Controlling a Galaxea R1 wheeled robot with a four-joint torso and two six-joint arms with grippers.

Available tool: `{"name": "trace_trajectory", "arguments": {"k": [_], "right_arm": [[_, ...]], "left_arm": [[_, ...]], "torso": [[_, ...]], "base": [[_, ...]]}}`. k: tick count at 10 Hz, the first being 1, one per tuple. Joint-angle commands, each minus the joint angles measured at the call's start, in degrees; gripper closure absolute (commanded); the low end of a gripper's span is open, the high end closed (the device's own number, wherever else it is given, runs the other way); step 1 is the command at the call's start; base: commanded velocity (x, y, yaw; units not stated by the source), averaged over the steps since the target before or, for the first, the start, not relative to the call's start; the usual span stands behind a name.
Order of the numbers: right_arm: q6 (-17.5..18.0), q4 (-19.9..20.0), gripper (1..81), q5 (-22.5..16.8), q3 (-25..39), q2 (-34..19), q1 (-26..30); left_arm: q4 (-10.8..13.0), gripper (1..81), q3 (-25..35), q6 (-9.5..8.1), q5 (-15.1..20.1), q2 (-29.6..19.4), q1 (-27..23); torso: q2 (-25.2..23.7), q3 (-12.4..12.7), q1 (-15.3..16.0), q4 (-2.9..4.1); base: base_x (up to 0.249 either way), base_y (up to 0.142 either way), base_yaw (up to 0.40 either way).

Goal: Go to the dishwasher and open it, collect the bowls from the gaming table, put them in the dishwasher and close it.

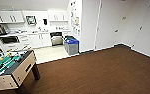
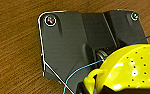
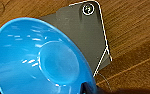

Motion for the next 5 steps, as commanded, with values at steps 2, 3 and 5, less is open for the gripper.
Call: {"name": "trace_trajectory", "arguments": {"k": [2, 3, 5], "right_arm": [[-0.1, -0.4, 81.1, -2.6, -0.2, -0.6, 1.9], [-0.1, -0.4, 81.1, -2.6, -0.2, -0.6, 1.8], [-0.1, -0.4, 81.1, -2.6, -0.2, -0.6, 1.8]], "left_arm": [[0.1, 81.1, 0.1, 0.15, 2.7, -0.7, -2.1], [0.1, 81.1, 0.1, 0.15, 2.7, -0.7, -2.1], [0.1, 81.1, 0.1, 0.15, 2.7, -0.7, -2.1]], "torso": [[0.0, 0.0, 0.0, 0.0], [0.0, 0.0, 0.0, 0.0], [0.0, 0.0, 0.0, 0.0]], "base": [[0.111, 0.0, 0.0], [0.111, 0.0, 0.0], [0.111, 0.0, 0.0]]}}
